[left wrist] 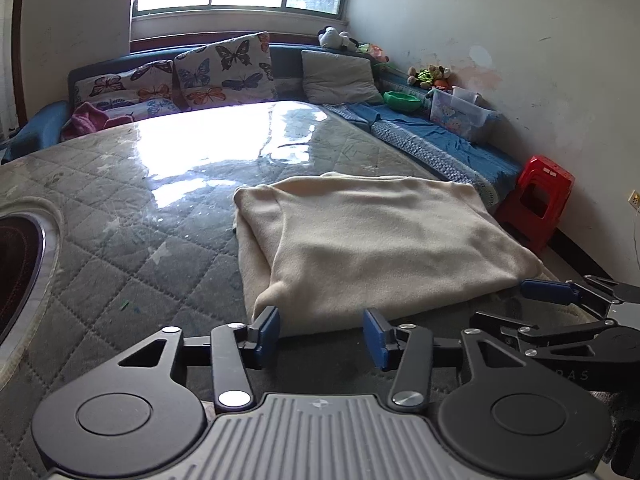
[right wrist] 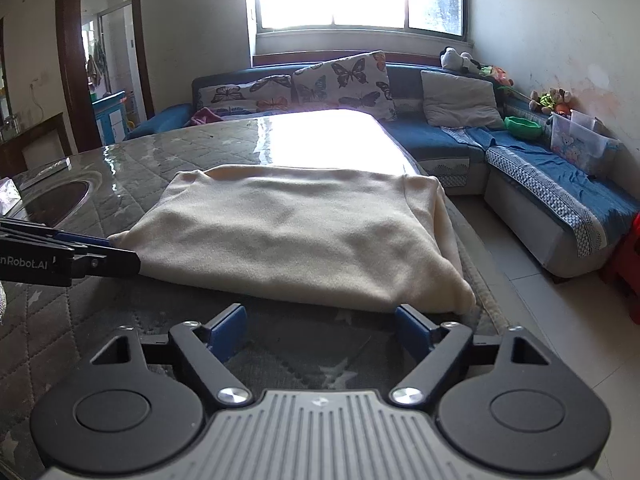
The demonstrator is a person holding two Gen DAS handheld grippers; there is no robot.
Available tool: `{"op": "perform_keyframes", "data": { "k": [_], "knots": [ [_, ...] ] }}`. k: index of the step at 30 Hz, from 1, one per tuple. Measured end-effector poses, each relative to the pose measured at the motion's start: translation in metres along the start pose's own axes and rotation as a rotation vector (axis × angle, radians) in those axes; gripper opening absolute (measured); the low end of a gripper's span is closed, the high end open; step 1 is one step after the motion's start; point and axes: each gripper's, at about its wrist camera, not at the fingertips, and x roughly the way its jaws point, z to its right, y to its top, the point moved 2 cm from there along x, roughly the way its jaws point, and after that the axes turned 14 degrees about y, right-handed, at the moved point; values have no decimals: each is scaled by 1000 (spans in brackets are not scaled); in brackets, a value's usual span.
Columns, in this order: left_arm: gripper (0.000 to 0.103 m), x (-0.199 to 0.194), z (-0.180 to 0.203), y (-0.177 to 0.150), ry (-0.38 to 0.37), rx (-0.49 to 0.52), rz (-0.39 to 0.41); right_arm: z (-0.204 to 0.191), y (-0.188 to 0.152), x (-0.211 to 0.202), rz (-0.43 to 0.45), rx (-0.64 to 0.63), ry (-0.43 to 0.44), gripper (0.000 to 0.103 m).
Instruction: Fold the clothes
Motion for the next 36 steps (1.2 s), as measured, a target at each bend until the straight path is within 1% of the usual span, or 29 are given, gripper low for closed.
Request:
{"op": "perform_keyframes", "data": {
  "k": [2, 4, 5, 6, 11, 15, 17, 18, 22, 23, 25, 36],
  "knots": [
    [52, -1, -1, -2, 1, -2, -5, 0, -2, 0, -5, 12, -1, 86],
    [55, -2, 0, -4, 4, 1, -10, -1, -4, 0, -8, 22, -5, 88],
    [56, -2, 0, -5, 5, 2, -13, -1, -4, 0, -9, 26, -8, 94],
    [56, -2, 0, -6, 5, 3, -17, -2, -5, 0, -10, 31, -11, 98],
    [60, -3, -2, -12, 10, 5, -35, -3, -7, 1, -20, 43, -16, 103],
    [70, -8, -8, -15, 22, -1, -40, -8, -9, 3, -31, 23, -44, 103],
    [73, -10, -11, -17, 30, -5, -44, -9, -10, 5, -32, 18, -55, 103],
    [76, -10, -13, -18, 33, -7, -45, -10, -10, 5, -32, 22, -56, 103],
    [94, -11, -20, -22, 53, -21, -58, -10, -9, 5, -36, 28, -61, 103],
    [95, -11, -21, -23, 51, -26, -61, -10, -9, 5, -37, 30, -63, 103],
    [103, -11, -22, -25, 45, -27, -67, -10, -9, 4, -37, 34, -68, 103],
    [103, -12, -20, -32, 49, 4, -75, -13, -9, 5, -43, 82, -121, 103]
  ]
}}
